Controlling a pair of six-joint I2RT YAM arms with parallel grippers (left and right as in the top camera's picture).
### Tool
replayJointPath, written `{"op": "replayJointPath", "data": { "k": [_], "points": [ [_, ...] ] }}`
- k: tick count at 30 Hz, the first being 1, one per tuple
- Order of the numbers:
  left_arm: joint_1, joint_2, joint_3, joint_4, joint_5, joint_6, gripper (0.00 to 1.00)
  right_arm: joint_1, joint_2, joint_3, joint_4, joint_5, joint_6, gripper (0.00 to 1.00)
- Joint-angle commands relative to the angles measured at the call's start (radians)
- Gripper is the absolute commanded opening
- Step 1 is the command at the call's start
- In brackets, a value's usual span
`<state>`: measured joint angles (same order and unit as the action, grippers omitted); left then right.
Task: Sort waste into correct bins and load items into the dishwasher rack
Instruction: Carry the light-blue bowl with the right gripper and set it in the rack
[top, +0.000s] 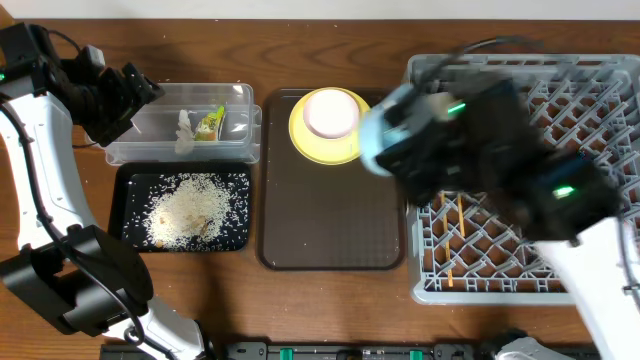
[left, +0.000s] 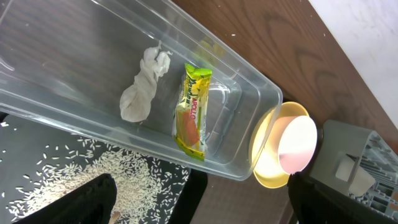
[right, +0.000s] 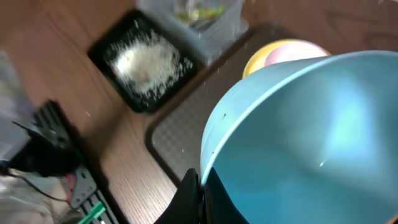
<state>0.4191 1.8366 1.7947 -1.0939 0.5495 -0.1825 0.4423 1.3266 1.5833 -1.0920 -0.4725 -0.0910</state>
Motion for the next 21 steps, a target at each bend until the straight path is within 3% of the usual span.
{"op": "replayJointPath", "data": {
  "k": [1, 5, 11, 17, 21],
  "points": [
    [0.003, -0.002, 0.003, -0.003, -0.002, 0.006, 0.91, -0.189, 0.008, -0.055, -0.01, -0.423, -0.153, 0.01],
    [0.003, -0.002, 0.003, -0.003, -0.002, 0.006, 0.91, -0.396, 0.043, -0.15, 0.0, -0.698, -0.287, 0.01],
    [0.003, -0.002, 0.003, -0.003, -0.002, 0.006, 0.91, -0.561, 0.144, -0.278, 0.003, -0.953, -0.531, 0.01],
    [0.003, -0.002, 0.003, -0.003, -0.002, 0.006, 0.91, -0.616, 0.284, -0.315, 0.004, -0.983, -0.692, 0.01],
    [0.003, -0.002, 0.003, -0.003, -0.002, 0.006, 0.91, -0.628, 0.363, -0.315, 0.029, -0.983, -0.704, 0.01]
  ]
}}
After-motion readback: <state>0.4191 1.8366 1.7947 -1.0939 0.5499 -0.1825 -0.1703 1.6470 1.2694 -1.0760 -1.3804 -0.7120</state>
